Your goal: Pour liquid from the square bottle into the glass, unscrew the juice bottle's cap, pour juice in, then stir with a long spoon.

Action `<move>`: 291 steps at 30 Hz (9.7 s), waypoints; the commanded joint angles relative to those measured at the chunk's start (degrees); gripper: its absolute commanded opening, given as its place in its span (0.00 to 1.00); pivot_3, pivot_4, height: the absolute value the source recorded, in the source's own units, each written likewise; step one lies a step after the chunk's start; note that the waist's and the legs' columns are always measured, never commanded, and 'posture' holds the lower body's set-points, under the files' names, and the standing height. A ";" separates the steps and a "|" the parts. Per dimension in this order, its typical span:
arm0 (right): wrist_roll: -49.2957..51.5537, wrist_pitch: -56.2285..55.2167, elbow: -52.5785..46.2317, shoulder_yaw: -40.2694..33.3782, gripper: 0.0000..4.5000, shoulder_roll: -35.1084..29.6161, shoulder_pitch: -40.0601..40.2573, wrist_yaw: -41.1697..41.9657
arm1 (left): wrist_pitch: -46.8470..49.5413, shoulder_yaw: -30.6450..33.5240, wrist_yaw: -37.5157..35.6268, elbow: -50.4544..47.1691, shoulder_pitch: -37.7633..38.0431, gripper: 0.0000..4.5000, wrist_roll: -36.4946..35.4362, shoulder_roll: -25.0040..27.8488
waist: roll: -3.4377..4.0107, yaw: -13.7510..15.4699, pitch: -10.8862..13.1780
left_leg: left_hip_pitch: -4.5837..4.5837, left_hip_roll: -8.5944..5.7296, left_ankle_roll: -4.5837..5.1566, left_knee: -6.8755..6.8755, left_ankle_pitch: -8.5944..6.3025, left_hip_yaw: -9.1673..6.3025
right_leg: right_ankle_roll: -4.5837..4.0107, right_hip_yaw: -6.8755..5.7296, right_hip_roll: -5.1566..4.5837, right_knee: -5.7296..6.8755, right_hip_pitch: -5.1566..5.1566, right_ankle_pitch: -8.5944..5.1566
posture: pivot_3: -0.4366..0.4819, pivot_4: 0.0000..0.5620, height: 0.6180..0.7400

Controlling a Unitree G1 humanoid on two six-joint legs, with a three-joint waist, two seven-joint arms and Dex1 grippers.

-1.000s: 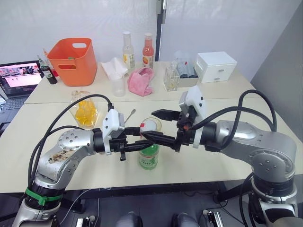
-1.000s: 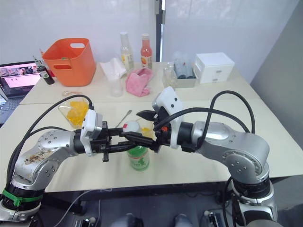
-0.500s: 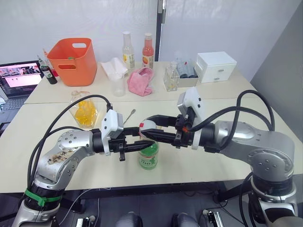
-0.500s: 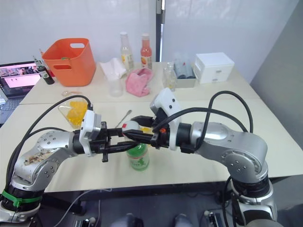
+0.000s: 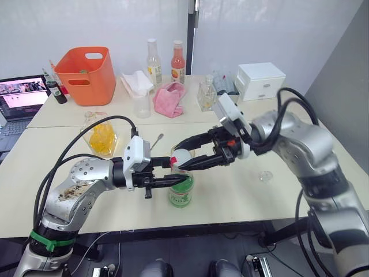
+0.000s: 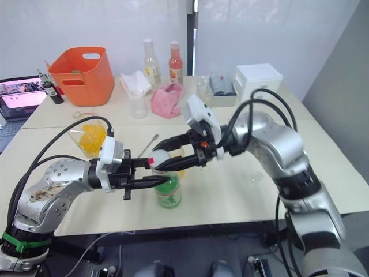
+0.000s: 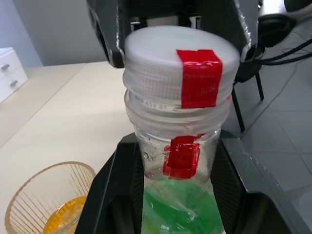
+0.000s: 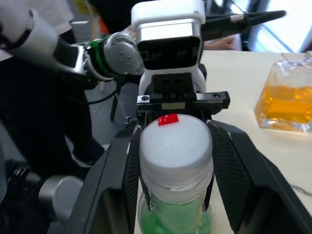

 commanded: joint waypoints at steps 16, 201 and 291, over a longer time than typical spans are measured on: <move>-1.25 0.89 9.83 -4.81 0.36 3.24 -8.09 12.04 | 0.20 -0.29 0.40 -0.38 1.32 0.32 0.28 0.46 | 0.00 -0.19 0.00 | -0.03 -0.01 -0.09 0.01 0.04 0.00 | 0.00 -0.01 -0.05 0.13 -0.01 0.01 | 0.48 0.27 0.78; 5.16 13.30 -32.33 -20.52 0.99 3.89 37.80 -45.60 | -89.09 -24.21 72.84 75.05 -42.33 0.32 88.36 -0.29 | -0.15 0.55 -0.01 | -0.53 -0.12 0.21 0.30 -0.07 0.06 | 0.18 -0.10 -0.11 0.19 -0.31 0.06 | 0.48 0.27 0.78; -0.97 8.85 -23.22 -18.88 0.99 1.33 33.14 -33.63 | -15.95 23.14 13.96 65.60 -20.62 0.32 15.50 17.01 | -0.47 -0.52 -0.15 | -0.42 -0.11 0.04 0.35 -0.01 0.09 | 0.18 -0.04 0.00 0.25 -0.26 0.04 | 0.48 0.27 0.78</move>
